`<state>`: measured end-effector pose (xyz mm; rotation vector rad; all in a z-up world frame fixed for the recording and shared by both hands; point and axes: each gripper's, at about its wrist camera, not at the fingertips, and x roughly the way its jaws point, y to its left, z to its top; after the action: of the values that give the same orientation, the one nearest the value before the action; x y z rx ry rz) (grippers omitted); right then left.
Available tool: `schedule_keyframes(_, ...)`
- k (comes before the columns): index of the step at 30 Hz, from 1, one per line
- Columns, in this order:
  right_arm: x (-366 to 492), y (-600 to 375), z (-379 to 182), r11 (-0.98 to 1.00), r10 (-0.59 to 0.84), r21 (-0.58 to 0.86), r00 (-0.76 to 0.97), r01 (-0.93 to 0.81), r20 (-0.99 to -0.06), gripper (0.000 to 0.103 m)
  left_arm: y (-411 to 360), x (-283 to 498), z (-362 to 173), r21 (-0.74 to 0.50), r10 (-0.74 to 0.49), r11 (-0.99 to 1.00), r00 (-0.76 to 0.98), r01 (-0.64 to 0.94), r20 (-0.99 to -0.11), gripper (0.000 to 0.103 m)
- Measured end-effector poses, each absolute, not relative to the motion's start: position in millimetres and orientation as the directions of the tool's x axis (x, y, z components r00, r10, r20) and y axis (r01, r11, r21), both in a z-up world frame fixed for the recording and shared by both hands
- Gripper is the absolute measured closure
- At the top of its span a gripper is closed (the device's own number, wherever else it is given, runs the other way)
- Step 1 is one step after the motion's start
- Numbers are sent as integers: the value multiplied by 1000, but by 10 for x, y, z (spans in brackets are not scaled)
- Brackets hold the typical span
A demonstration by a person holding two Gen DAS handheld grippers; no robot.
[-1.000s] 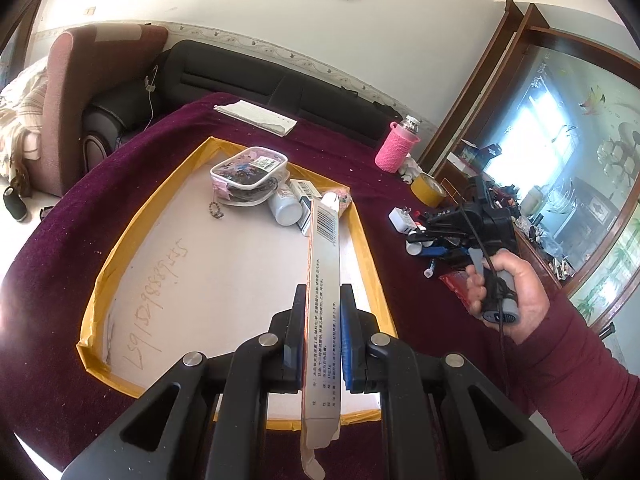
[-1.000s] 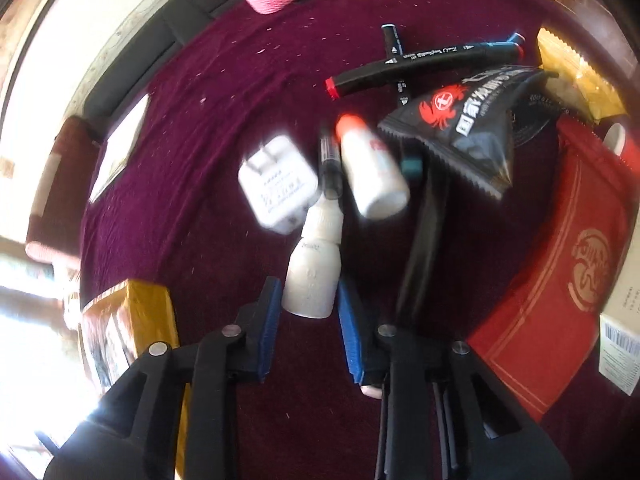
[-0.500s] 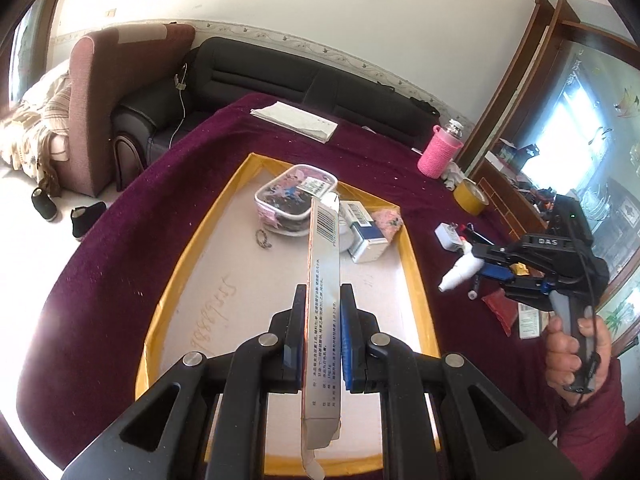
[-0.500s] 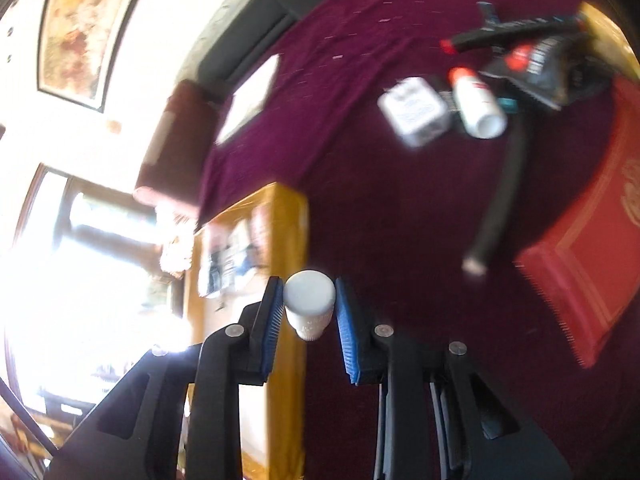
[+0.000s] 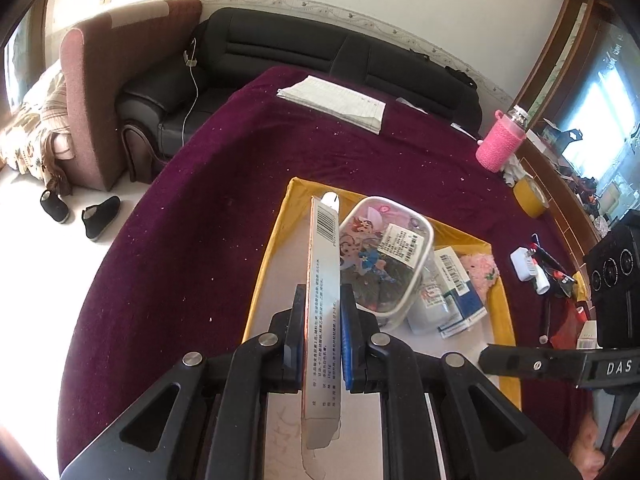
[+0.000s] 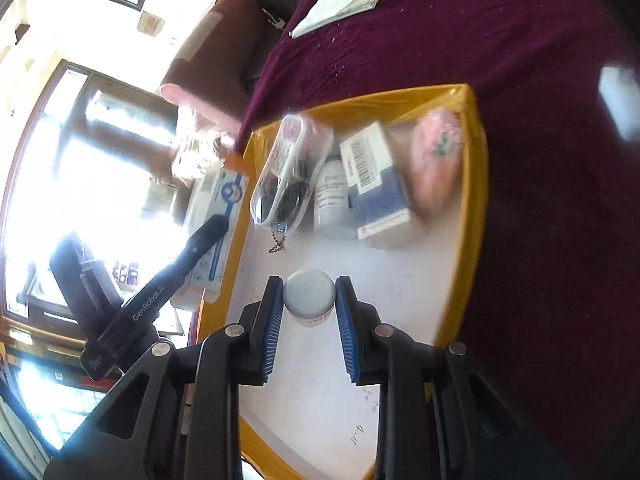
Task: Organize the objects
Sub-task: 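Lower the long box into the tray and open left while right drops the white bottle there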
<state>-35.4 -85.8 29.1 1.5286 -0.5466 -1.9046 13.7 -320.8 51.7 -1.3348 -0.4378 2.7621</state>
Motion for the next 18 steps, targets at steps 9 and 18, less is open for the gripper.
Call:
schedule_keyframes(9, -597, -1521, 189, -795, -579, 535, -94, 285, -810, 76, -3299, 132, 445, -346, 233, -936, -613, 70, -755, 58)
schedule_keyframes(18, -520, -1339, 838, -833, -534, 412, -339, 370, -774, 53, -3325, 686, 808, -279, 131, -956, -720, 91, -682, 46)
